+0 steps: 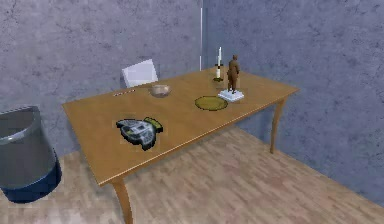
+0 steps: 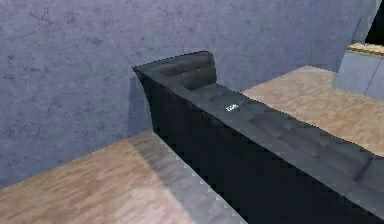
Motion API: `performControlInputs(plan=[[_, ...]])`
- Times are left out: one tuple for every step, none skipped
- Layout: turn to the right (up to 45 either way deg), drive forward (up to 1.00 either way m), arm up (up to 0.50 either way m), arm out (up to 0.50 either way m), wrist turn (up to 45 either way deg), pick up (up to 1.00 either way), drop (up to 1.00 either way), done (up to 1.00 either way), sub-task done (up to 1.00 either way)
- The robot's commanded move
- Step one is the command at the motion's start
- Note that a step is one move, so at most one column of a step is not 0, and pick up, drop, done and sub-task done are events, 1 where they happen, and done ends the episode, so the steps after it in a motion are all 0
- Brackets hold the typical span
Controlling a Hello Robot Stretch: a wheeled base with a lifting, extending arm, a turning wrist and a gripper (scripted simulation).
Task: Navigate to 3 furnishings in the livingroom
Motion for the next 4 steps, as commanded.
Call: performControlInputs(plan=[[0.0,0.0,0.0,0.0,0.0,0.0,0.0,0.0,1.0],[-45.0,0.0,0.0,0.0,0.0,0.0,0.0,0.0,0.0],[-45.0,0.0,0.0,0.0,0.0,0.0,0.0,0.0,0.0],[-45.0,0.0,0.0,0.0,0.0,0.0,0.0,0.0,0.0]])
